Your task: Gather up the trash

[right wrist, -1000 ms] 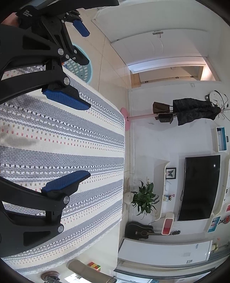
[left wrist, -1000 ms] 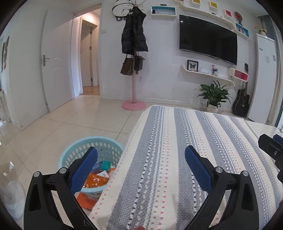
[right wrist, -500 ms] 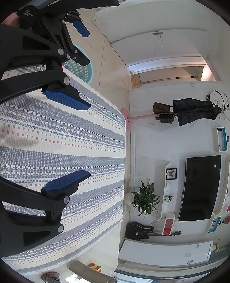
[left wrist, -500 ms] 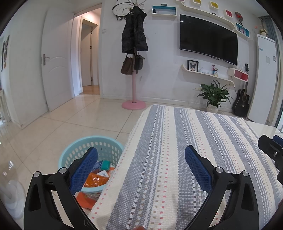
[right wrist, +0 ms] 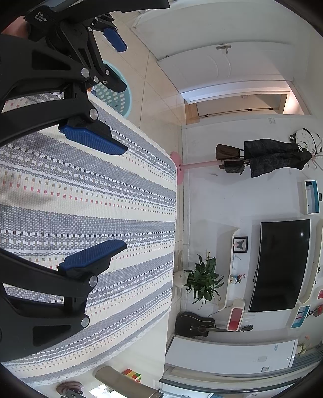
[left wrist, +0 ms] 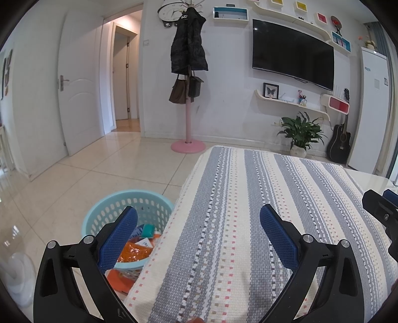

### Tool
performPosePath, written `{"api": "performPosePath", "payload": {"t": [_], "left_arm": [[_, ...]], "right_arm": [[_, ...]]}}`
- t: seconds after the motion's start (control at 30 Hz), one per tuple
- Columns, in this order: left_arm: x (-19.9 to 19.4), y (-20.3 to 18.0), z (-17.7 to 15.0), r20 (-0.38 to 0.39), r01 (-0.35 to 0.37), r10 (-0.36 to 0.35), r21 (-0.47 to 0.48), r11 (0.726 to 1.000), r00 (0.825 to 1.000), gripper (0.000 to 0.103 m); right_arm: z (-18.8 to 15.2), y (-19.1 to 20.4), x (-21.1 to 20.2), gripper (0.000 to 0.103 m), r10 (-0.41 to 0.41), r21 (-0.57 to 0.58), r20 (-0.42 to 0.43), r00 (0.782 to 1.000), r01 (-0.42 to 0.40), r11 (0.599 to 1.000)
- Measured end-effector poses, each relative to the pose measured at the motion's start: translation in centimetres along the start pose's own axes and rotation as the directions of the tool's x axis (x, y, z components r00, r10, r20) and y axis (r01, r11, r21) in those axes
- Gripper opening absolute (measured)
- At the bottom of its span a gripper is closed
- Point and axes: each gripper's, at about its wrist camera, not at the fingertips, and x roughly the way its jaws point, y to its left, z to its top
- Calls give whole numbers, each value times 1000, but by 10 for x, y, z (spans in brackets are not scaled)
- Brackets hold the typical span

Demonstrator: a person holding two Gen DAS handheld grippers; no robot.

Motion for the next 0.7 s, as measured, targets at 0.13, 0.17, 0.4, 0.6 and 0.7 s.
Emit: {"api": "performPosePath", "payload": {"t": [0.13, 0.17, 0.4, 0.6, 0.7], "left_arm": [[0, 1, 0, 0, 0, 0, 1, 1000, 1000, 96], [0, 0, 0, 0, 1, -1, 1, 1000, 1000, 96], [-1, -1, 0, -5, 4, -4, -2, 1000, 1000, 96], [-1, -1, 0, -16, 2, -2, -18, 1000, 1000, 96], [-2, -1, 1, -17, 2, -2, -17, 1000, 1000, 96]], "right_arm": [[0, 1, 0, 67, -1, -1, 1, 1000, 1, 1000], [0, 0, 0, 67, -1, -1, 1, 1000, 1, 1000], [1, 0, 2, 67, 7, 5, -7, 1000, -7, 1000], [1, -3, 3, 67, 8, 13, -13, 1000, -7, 1000], [1, -2, 1, 67, 6, 5, -7, 1000, -6, 1000]]}}
